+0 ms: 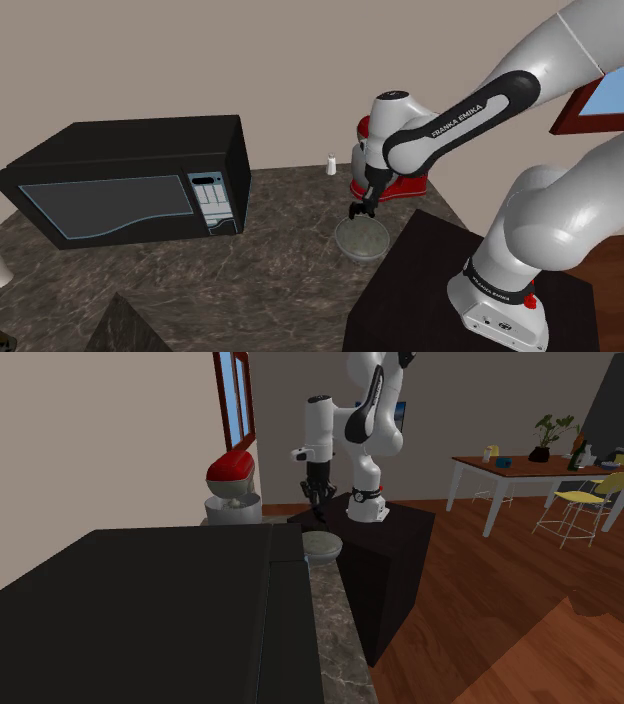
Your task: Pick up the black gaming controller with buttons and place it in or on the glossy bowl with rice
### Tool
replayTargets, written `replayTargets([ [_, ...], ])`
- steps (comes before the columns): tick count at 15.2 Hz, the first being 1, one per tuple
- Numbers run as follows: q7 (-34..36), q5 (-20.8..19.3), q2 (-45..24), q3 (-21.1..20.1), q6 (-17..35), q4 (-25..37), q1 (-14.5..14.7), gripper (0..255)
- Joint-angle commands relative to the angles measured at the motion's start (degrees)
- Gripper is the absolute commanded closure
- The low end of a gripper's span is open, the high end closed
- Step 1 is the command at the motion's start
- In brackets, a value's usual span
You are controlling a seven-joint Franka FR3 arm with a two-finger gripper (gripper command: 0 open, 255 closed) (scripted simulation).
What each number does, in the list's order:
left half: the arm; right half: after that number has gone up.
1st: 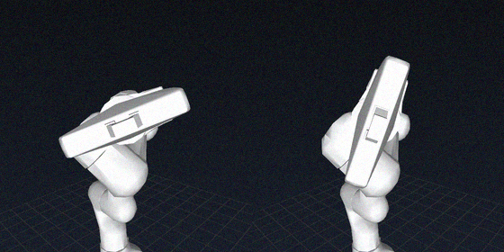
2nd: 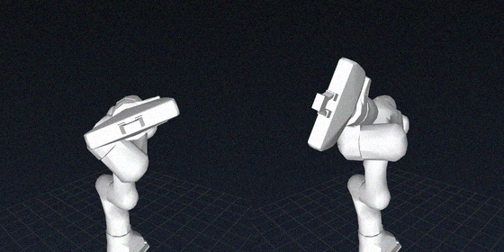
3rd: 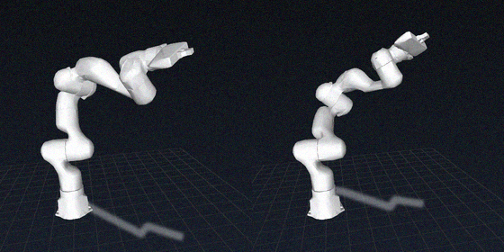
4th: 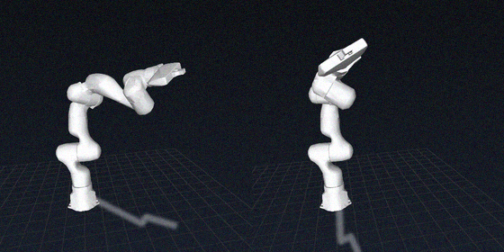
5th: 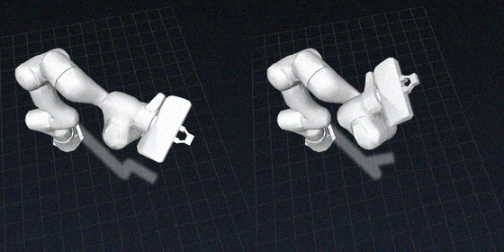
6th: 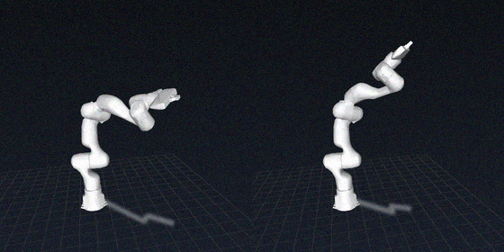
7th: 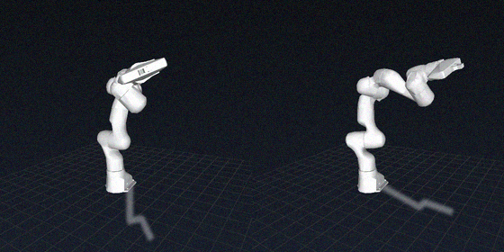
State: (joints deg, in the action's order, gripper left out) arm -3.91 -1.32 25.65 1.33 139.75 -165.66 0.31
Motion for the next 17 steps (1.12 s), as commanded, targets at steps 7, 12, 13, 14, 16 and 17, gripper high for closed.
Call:
replayTargets([
  [7,-0.3,-0.2,-7.3,0.3,9.3,-2.0,-0.2,255],
  [12,-0.3,-0.2,-13.0,0.3,15.5,-2.5,-0.1,255],
  [13,-0.3,-0.2,-14.2,0.4,16.7,-2.5,-0.1,255],
  [14,-0.3,-0.2,-14.2,0.4,16.7,-2.5,-0.1,255],
  [16,-0.3,-0.2,-14.2,0.4,16.7,-2.5,-0.1,255],
  [17,-0.3,-0.2,-14.2,0.4,16.7,-2.5,-0.1,255],
])
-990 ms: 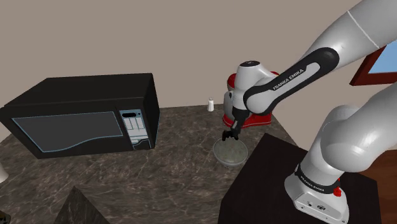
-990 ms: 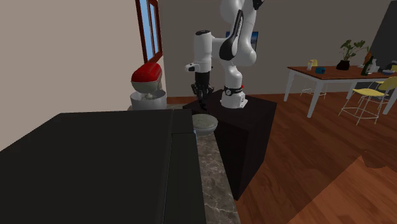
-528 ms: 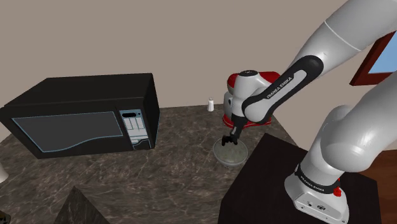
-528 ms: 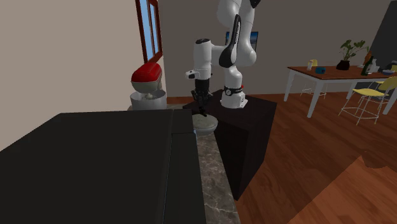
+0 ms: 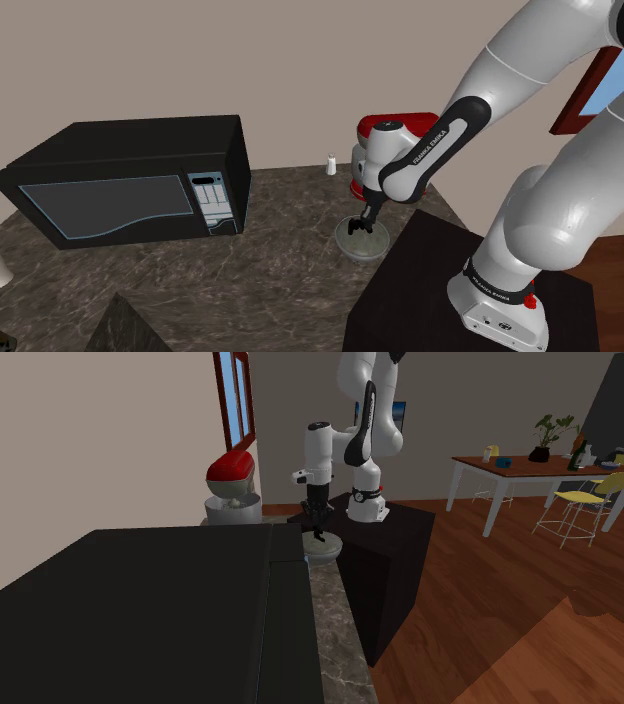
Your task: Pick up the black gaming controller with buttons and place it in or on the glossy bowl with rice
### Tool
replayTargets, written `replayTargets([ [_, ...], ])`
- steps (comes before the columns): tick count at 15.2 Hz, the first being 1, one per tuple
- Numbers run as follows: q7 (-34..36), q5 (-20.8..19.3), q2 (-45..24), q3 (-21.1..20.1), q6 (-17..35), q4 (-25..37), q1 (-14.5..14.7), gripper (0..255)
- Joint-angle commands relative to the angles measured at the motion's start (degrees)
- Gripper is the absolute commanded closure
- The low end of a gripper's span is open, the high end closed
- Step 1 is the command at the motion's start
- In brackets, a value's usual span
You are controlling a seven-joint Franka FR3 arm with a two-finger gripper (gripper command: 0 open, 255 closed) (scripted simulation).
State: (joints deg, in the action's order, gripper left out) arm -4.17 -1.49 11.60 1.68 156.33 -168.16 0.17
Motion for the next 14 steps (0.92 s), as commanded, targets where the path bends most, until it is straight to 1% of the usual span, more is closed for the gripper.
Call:
replayTargets([
  [1,0.0,0.0,-0.1,0.0,0.1,0.0,0.0,255],
  [3,0.0,0.0,-0.1,0.0,0.1,0.0,0.0,255],
  [4,0.0,0.0,-0.1,0.0,0.1,0.0,0.0,0],
  [9,0.0,0.0,-0.1,0.0,0.1,0.0,0.0,0],
  [13,0.0,0.0,10.3,-0.1,-11.4,1.2,0.0,0],
  [14,0.0,0.0,10.3,-0.1,-11.5,1.2,0.0,0],
])
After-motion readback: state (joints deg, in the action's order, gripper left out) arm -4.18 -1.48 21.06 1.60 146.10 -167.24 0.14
